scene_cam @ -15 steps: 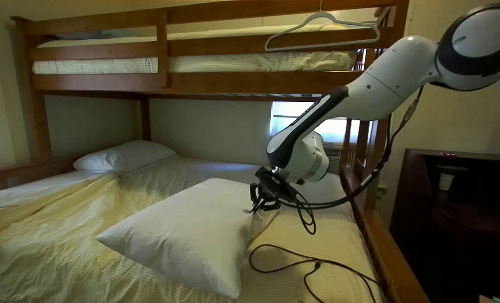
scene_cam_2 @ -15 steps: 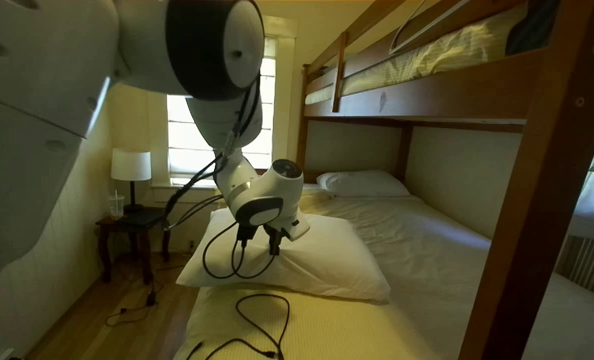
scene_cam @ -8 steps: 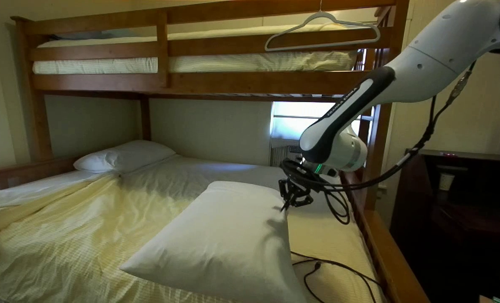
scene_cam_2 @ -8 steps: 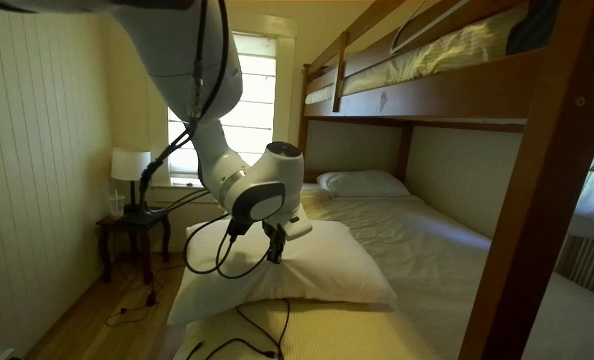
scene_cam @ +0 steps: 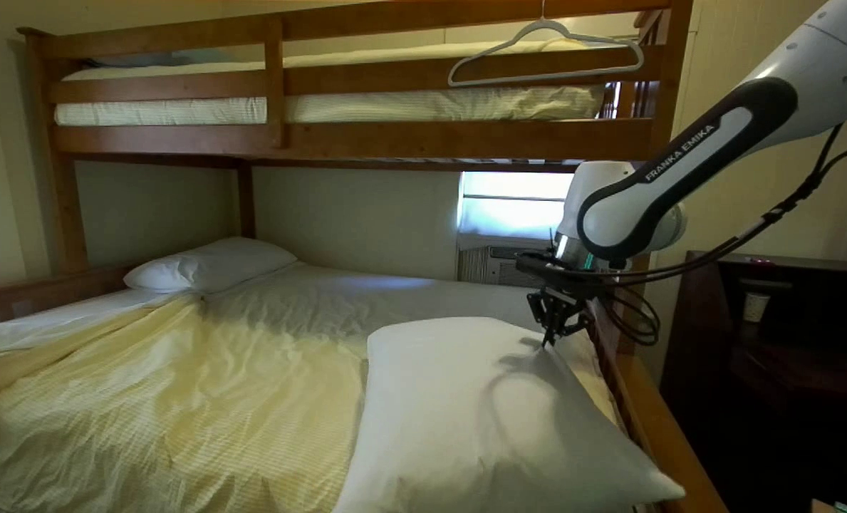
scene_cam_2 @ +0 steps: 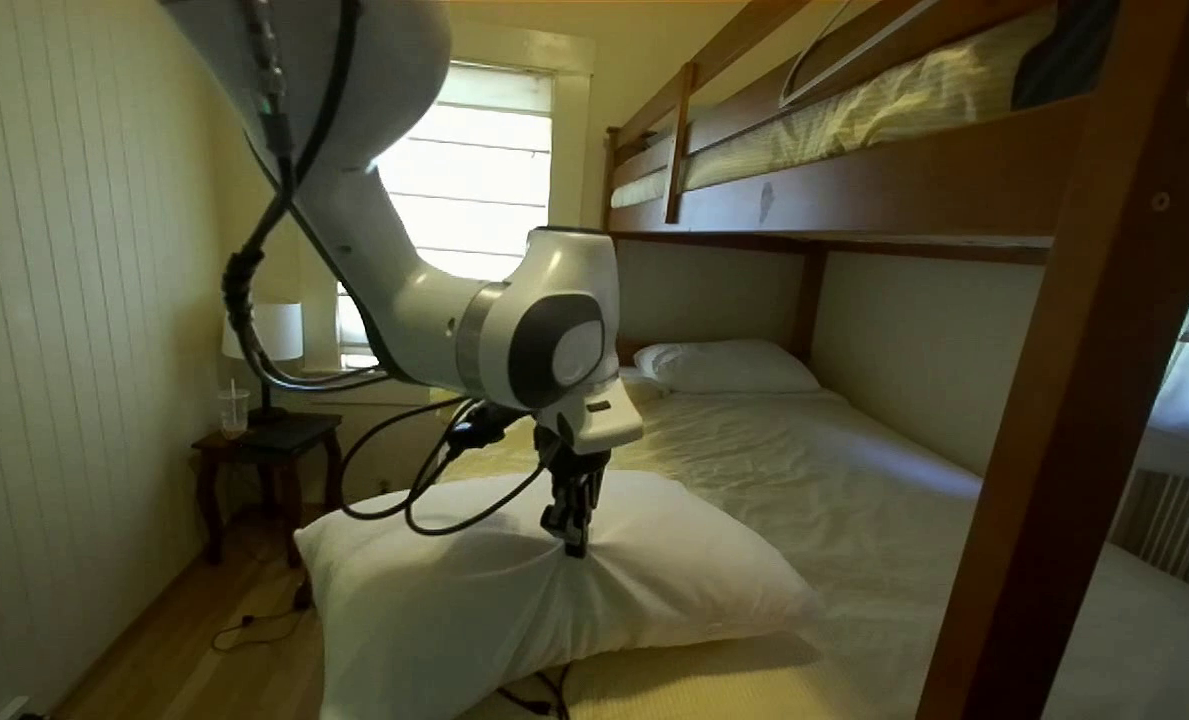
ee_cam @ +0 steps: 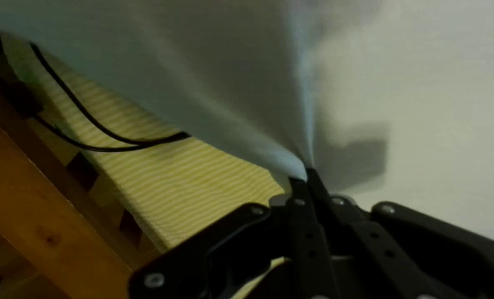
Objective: Move the white pillow to the right
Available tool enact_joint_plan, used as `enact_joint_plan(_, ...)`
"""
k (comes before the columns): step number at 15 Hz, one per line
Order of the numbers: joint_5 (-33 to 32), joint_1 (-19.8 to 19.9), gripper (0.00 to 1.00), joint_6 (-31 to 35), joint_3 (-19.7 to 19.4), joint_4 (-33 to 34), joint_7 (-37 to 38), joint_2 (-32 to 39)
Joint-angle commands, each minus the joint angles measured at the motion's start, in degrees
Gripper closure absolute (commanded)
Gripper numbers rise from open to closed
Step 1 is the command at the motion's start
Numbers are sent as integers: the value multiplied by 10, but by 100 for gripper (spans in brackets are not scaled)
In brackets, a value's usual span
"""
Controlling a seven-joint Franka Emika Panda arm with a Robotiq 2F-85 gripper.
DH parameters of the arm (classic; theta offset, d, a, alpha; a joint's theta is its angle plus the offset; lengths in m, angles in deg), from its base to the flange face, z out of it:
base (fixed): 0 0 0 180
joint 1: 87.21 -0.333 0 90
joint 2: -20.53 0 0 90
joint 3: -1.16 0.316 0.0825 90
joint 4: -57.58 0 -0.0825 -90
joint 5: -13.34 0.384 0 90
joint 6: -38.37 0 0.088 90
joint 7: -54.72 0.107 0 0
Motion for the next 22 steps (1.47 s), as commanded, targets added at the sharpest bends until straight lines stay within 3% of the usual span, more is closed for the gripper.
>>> enact_joint_plan(1,5,9,97,-1,7,0,-9,0)
enact_joint_plan(7,-3,6,99,-11,10,-5,14,10)
enact_joint_plan(13,-109,29,99,-171,31,-84,235,-120)
enact_joint_plan(18,-96,34,99,-326,69,-85,351,-166)
enact_joint_plan(19,-102,33,72,-322,68,-88,348,-165)
enact_joint_plan(20,-149,36,71,-304,76,-91,338,-167)
enact_joint_plan(22,-175,27,59,-277,73,-77,291,-178)
